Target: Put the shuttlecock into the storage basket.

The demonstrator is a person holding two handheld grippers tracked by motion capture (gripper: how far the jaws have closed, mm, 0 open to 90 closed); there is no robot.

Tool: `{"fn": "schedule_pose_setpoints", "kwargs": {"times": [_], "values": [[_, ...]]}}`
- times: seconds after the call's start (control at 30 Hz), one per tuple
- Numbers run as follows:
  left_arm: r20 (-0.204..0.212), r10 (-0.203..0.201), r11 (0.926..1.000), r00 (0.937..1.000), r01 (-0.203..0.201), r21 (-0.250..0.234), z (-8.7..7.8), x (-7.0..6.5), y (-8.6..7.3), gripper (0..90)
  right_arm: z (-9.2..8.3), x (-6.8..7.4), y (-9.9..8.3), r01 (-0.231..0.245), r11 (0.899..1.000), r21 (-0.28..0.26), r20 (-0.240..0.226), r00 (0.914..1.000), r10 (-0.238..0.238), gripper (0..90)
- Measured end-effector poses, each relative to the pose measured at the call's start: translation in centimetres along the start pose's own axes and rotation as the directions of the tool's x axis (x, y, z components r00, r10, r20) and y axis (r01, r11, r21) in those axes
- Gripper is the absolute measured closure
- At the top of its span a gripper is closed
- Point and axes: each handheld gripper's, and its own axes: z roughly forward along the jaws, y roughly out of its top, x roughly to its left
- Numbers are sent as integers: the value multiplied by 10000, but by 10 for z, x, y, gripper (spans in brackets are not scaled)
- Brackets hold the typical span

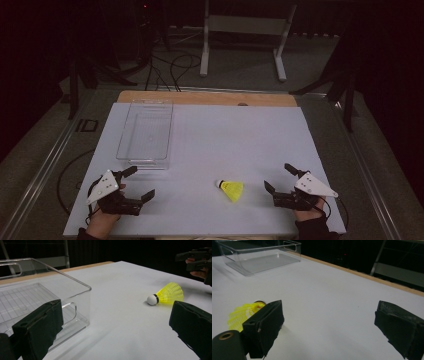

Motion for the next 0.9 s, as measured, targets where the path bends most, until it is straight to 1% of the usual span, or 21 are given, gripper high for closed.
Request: {"fn": "schedule_pose_setpoints", "kwargs": {"times": [0.1, 0.17, 0.23, 0.33, 0.57, 0.9], "values": [[11, -37, 10000, 10000, 37, -9, 0, 0, 0, 0, 1, 0, -1, -58, 9999, 87, 1, 10000, 58, 89], [42, -27, 10000, 10000, 27, -15, 1, 0, 0, 0, 1, -1, -1, -77, 10000, 52, -52, 10000, 77, 89], [47, 8, 10000, 10000, -8, 8, 1, 0, 0, 0, 0, -2, -1, -83, 10000, 24, -10, 10000, 83, 89], [55, -3, 10000, 10000, 3, 13, 1, 0, 0, 0, 2, -2, -2, -80, 9999, 123, -81, 9999, 81, 89], [61, -7, 10000, 10000, 7, 4, 1, 0, 0, 0, 2, -1, -2, -7, 9997, 240, 93, 10000, 5, 89], [3, -65, 10000, 10000, 65, 3, 1, 0, 1, 0, 0, -1, -1, 5, 9998, 198, 209, 9998, -9, 89]]}}
